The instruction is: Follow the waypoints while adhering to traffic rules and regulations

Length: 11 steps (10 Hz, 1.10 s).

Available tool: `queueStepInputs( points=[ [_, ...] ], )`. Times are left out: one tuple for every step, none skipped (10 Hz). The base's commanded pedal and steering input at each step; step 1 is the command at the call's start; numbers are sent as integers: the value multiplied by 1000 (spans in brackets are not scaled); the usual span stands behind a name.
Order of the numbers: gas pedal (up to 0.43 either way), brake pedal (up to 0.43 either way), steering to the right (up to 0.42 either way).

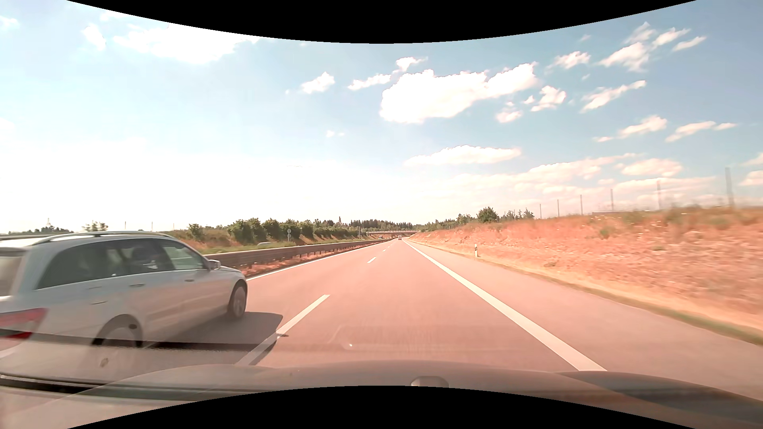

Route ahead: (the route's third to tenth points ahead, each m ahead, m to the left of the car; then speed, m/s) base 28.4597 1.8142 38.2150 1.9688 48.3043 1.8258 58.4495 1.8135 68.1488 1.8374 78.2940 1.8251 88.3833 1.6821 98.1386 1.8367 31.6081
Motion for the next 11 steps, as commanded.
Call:
queueStepInputs(
  points=[
    [280,0,-1],
    [280,0,-1],
    [280,0,-1],
    [280,0,-1],
    [280,0,-1],
    [280,0,-1],
    [280,0,-1],
    [280,0,0],
    [280,0,-1],
    [280,0,-1],
    [280,0,-1]
  ],
)
